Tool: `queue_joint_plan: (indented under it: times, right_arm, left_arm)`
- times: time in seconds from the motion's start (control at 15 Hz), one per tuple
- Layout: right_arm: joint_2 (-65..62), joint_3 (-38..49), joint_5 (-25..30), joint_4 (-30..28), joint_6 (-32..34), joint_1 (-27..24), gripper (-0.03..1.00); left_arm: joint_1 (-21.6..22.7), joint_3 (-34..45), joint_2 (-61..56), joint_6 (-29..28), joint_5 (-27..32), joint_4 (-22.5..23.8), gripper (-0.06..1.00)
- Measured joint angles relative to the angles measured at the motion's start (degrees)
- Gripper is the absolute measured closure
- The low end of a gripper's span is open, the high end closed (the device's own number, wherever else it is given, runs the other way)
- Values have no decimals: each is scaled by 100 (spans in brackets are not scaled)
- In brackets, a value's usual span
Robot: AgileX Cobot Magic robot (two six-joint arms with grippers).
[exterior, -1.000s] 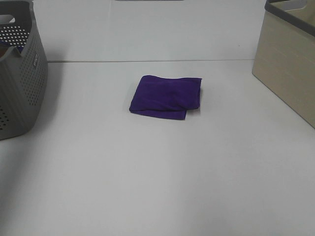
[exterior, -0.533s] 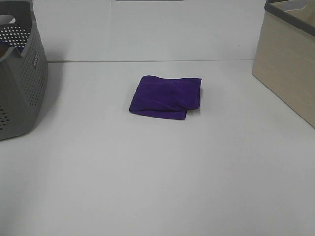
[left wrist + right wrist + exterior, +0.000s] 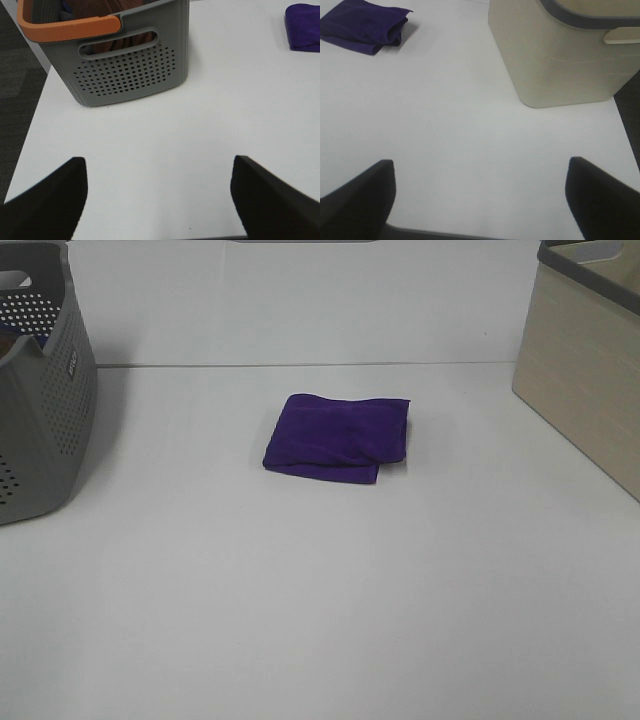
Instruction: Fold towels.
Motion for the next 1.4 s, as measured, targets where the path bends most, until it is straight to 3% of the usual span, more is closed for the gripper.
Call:
queue_joint_plan:
  times: [0.27, 1.4]
  right_arm:
    - [0, 607, -613, 258, 149, 0, 7]
    - [0, 688, -751, 309, 149, 0, 7]
  left_arm:
    - [0, 286, -34, 17, -481, -584, 22]
    - [-252, 281, -34, 40, -573, -573, 22]
